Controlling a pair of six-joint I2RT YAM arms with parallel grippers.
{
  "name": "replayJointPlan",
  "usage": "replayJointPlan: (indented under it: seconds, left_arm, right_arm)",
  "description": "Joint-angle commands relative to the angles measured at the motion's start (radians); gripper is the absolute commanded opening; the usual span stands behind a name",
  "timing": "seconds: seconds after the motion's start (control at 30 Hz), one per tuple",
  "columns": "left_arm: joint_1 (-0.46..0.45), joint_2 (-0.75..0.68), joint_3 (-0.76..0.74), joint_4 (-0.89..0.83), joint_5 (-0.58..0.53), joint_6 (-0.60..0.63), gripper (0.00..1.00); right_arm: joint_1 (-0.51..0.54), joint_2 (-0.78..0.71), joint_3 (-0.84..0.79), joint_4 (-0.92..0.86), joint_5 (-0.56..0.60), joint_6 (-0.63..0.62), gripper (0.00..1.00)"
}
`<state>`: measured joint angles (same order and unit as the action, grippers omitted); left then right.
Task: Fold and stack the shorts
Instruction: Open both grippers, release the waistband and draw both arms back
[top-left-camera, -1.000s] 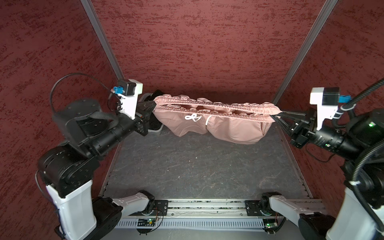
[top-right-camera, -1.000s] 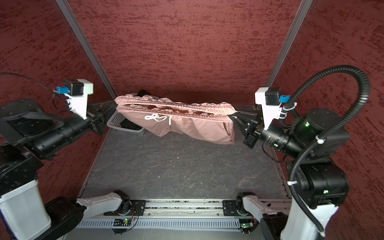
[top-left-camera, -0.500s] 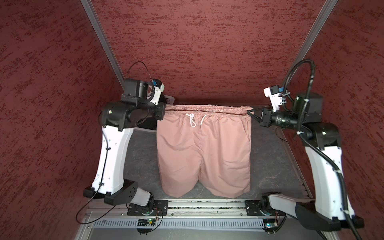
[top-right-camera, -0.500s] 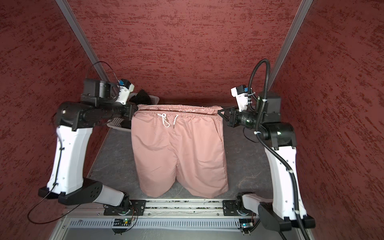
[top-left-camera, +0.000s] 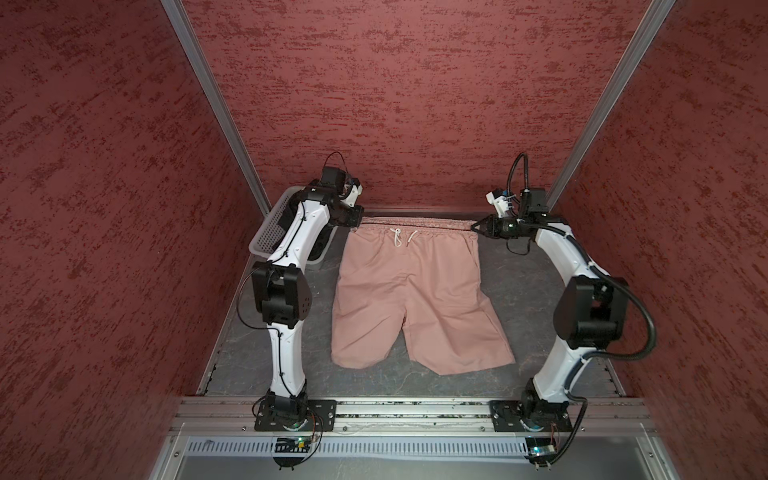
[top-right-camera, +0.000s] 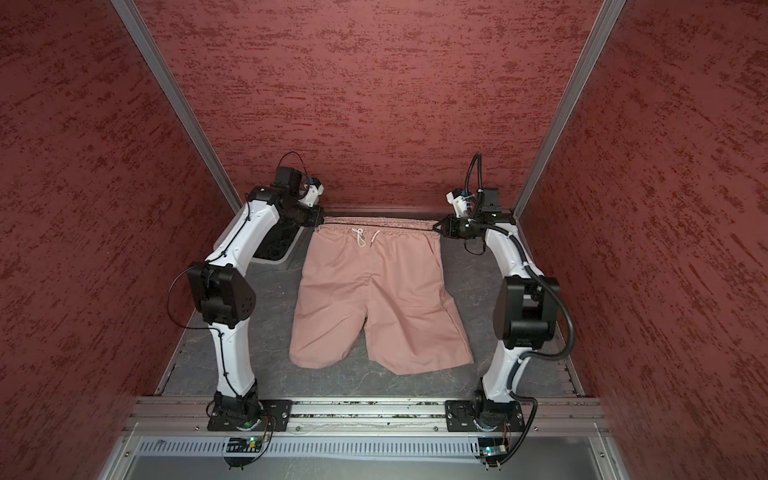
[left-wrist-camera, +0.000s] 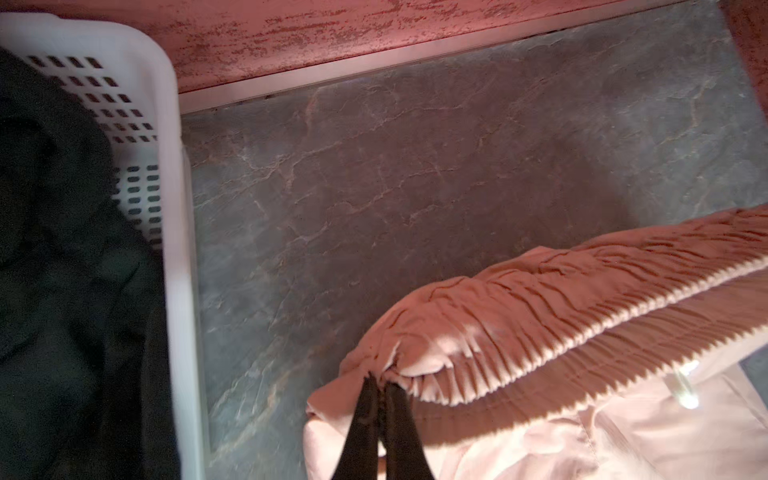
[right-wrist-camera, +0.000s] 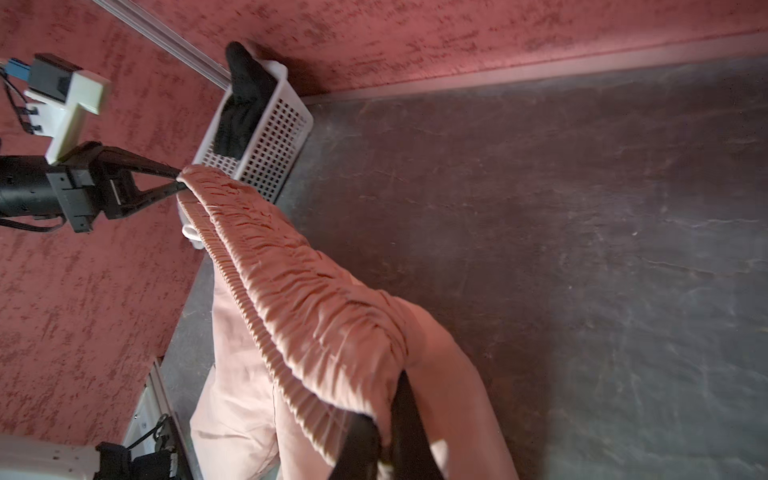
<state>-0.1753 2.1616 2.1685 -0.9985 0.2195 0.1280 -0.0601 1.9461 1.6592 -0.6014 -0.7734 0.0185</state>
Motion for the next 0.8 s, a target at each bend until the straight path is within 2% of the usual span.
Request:
replayJointPlan:
  seconds: [0.0, 0.03, 0.07, 0.1, 0.13, 0.17, 0.23, 0.3, 0.33, 0.4, 0.53, 0.67, 0.77]
  left_arm:
    - [0.046, 0.094, 0.079, 0.056, -0.176, -0.005, 0.00]
    - [0.046, 0.127, 0.106, 0.059, -0.172, -0.008, 0.12]
    - [0.045, 0.147, 0.125, 0.062, -0.172, -0.010, 0.41]
    - [0.047, 0.174, 0.148, 0.062, -0.171, -0.011, 0.85]
    - [0.047, 0.196, 0.169, 0.062, -0.173, -0.011, 1.00]
    - [0.047, 0.209, 0.190, 0.058, -0.173, -0.011, 0.99]
    - [0.047, 0.227, 0.255, 0.026, -0.177, -0.019, 0.99]
    - [0.047, 0.205, 0.286, 0.009, -0.181, -0.033, 0.99]
    - [0.047, 0.185, 0.284, 0.007, -0.177, -0.041, 0.99]
    - [0.044, 0.118, 0.248, 0.000, -0.138, -0.048, 0.99]
    - [0.002, -0.050, 0.017, 0.001, -0.123, -0.062, 0.99]
    - [-0.103, -0.239, -0.345, 0.183, -0.076, -0.082, 0.99]
    - [-0.194, -0.267, -0.418, 0.311, -0.036, -0.046, 0.99]
  right_arm:
    - [-0.059, 0.101, 0.083, 0.093, 0.104, -0.036, 0.00]
    - [-0.061, 0.141, 0.107, 0.096, 0.116, -0.038, 0.00]
    - [-0.061, 0.170, 0.124, 0.104, 0.135, -0.036, 0.01]
    - [-0.061, 0.201, 0.147, 0.107, 0.150, -0.030, 0.08]
    - [-0.061, 0.227, 0.169, 0.109, 0.155, -0.028, 0.11]
    - [-0.059, 0.241, 0.181, 0.121, 0.162, -0.026, 0.17]
    - [-0.060, 0.249, 0.195, 0.159, 0.152, -0.005, 0.42]
    - [-0.060, 0.231, 0.202, 0.203, 0.142, 0.023, 0.61]
    - [-0.060, 0.219, 0.204, 0.225, 0.136, 0.038, 0.69]
    - [-0.058, 0.191, 0.212, 0.255, 0.128, 0.055, 0.76]
    - [-0.045, 0.122, 0.207, 0.147, 0.247, 0.086, 0.78]
    - [0.021, -0.058, -0.044, 0.192, 0.341, 0.152, 0.74]
    - [0.070, -0.134, -0.191, 0.224, 0.360, 0.212, 0.64]
